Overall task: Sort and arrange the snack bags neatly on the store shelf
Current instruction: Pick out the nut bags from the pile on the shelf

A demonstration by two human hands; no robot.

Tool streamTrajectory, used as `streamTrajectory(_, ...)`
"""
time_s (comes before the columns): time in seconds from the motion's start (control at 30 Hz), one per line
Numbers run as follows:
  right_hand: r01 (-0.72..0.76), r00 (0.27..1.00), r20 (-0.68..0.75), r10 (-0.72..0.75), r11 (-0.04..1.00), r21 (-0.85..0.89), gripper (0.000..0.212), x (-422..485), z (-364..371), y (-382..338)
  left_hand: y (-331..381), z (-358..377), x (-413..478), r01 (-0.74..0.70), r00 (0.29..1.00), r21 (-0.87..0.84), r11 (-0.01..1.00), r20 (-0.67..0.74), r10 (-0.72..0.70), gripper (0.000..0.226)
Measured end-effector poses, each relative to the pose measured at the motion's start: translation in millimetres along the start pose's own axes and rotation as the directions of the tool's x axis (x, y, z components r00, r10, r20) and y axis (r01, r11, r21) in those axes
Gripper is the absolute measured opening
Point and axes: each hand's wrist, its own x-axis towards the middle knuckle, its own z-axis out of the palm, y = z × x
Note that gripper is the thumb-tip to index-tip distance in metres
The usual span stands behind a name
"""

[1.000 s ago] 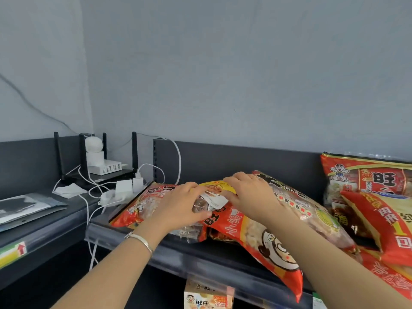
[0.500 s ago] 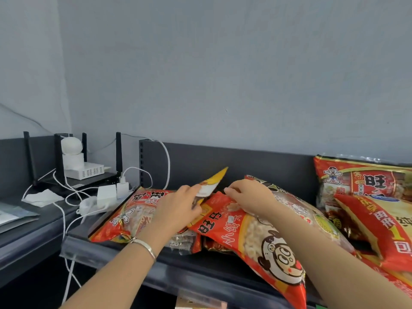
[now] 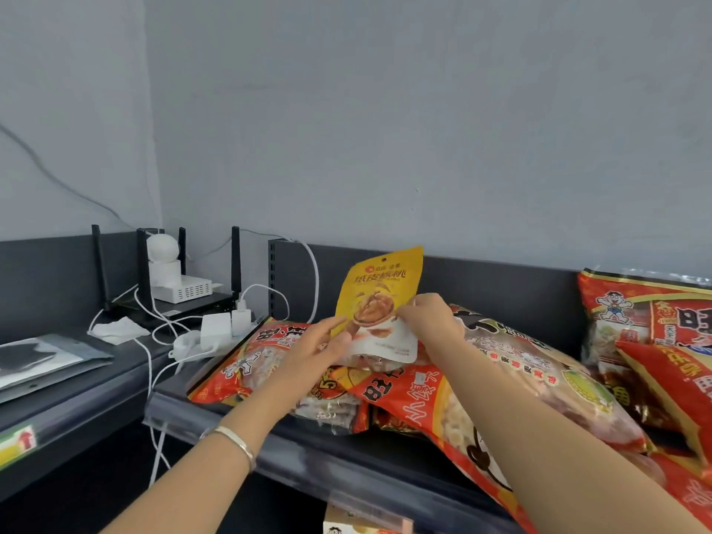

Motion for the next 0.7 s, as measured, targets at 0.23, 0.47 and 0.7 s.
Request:
streamTrajectory(0.23, 0.147, 0.989, -0.049, -0.140, 0.863, 0.483, 0.021, -1, -6, -5, 16, -3, 20, 0.232, 0.954, -0.614, 0.755, -0.008, -0.299, 0.038)
streamTrajectory(0.47, 0.250, 0.963, 0.023, -0.268, 0.924, 0.289, 0.023, -8, -19, -3, 25, 3, 25, 0.218, 0.927, -0.647, 0.730, -0.097, -0.363, 0.016)
streamTrajectory(0.7, 0.324, 0.942, -0.016, -0.334, 0.924, -0.206, 0.030, -12, -54, 34, 21, -1, 34, 0.097, 0.844, -0.640, 0.763, -0.353, -0.403, 0.017)
